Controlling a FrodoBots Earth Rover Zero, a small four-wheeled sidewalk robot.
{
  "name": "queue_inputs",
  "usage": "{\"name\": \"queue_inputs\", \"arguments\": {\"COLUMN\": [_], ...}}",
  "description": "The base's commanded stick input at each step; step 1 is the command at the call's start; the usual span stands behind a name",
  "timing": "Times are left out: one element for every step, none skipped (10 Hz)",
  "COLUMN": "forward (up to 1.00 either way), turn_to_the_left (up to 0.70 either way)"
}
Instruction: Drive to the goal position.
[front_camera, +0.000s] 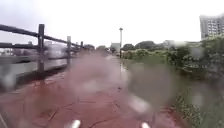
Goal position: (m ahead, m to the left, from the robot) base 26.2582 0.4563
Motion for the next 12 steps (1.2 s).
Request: {"name": "queue_inputs", "arguments": {"forward": [0.70, 0.70, 0.70, 0.70, 0.70, 0.70, 0.70, 0.70, 0.70, 0.70, 0.70, 0.70], "turn_to_the_left": [0.00, 0.00, 0.00, 0.00, 0.00, 0.00, 0.00, 0.00, 0.07, 0.23, 0.10, 0.00]}}
